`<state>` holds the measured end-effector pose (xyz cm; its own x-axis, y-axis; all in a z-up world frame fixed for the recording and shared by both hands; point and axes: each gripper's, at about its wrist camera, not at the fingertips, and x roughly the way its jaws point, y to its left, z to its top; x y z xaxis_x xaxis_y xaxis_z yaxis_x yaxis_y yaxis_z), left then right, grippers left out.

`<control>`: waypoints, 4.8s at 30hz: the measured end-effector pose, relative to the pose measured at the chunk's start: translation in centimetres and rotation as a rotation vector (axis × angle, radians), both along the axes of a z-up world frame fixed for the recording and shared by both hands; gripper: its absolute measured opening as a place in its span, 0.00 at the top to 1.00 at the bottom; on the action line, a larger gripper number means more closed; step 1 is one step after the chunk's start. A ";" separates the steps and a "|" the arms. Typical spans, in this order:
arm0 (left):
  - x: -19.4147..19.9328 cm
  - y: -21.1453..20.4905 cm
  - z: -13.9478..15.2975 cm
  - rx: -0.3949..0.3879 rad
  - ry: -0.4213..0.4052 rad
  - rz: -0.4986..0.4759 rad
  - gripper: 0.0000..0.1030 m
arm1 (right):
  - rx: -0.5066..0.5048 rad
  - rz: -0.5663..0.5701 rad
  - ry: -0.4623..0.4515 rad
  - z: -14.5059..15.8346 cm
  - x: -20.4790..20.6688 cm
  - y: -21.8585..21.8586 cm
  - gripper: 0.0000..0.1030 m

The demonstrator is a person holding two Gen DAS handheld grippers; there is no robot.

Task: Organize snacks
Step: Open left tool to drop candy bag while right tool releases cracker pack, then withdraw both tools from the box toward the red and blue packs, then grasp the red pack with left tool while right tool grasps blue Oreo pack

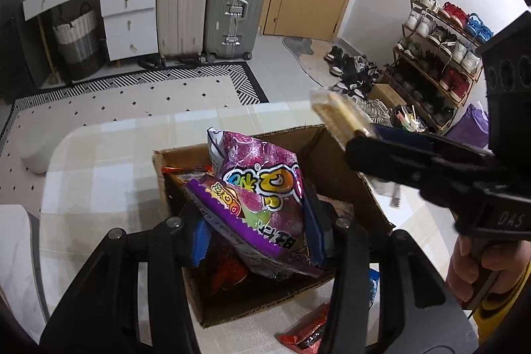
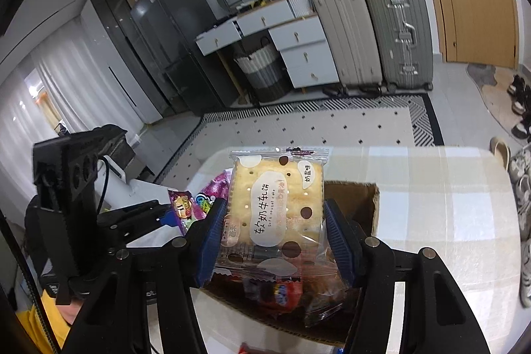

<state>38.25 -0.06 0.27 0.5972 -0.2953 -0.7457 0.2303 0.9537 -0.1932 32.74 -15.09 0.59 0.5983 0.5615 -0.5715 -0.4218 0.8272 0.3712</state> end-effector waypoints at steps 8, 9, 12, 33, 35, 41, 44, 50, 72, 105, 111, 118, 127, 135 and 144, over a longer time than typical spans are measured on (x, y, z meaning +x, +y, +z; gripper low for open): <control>2.4 -1.1 -2.7 0.020 0.025 -0.023 0.54 | -0.006 -0.018 0.028 -1.6 1.0 -0.6 0.43; 2.8 -1.2 -2.9 0.024 0.024 -0.026 0.51 | -0.008 -0.018 0.033 -1.7 1.1 -0.5 0.43; 2.8 -1.5 -3.0 0.029 0.006 -0.026 0.45 | -0.015 -0.017 0.049 -2.3 1.5 -0.4 0.43; -3.3 2.1 0.4 0.055 -0.058 0.029 0.23 | -0.054 -0.031 0.071 -2.8 1.8 0.2 0.43; -3.8 2.4 0.5 0.058 -0.053 0.040 0.23 | -0.060 -0.036 0.065 -2.7 1.7 0.3 0.42; -5.7 2.1 1.2 0.077 -0.057 0.038 0.23 | -0.068 -0.070 0.060 -2.3 1.0 0.2 0.19; -7.4 2.3 1.7 0.079 -0.068 0.042 0.23 | -0.070 -0.077 0.039 -1.5 0.0 0.1 0.19; -12.3 2.2 3.3 0.070 -0.119 0.015 0.23 | -0.051 -0.090 -0.009 0.6 -3.8 -0.8 0.19; -32.3 -1.1 4.9 0.034 -0.218 0.125 0.02 | 0.068 -0.183 -0.124 -0.1 -23.5 -5.6 0.07; -36.9 -0.7 -7.7 0.023 -0.017 0.123 0.01 | 0.136 -0.199 -0.014 -14.0 -30.7 -7.8 0.01; -35.3 -1.4 -8.7 0.019 0.006 0.107 0.01 | 0.148 -0.196 -0.001 -14.1 -29.7 -8.1 0.01; -33.2 -2.1 -9.0 0.017 0.005 0.075 0.01 | 0.136 -0.180 0.004 -13.3 -28.1 -8.3 0.01; -28.5 -5.1 -10.4 0.075 0.058 -0.098 0.01 | 0.155 -0.184 0.004 -12.6 -24.9 -8.7 0.01; -22.5 -6.0 -13.3 0.075 0.140 -0.135 0.05 | 0.163 -0.197 -0.028 -11.3 -22.5 -9.2 0.01; -20.5 -7.6 -15.2 0.098 0.101 -0.248 0.27 | 0.209 -0.232 0.053 -14.1 -21.2 -10.4 0.01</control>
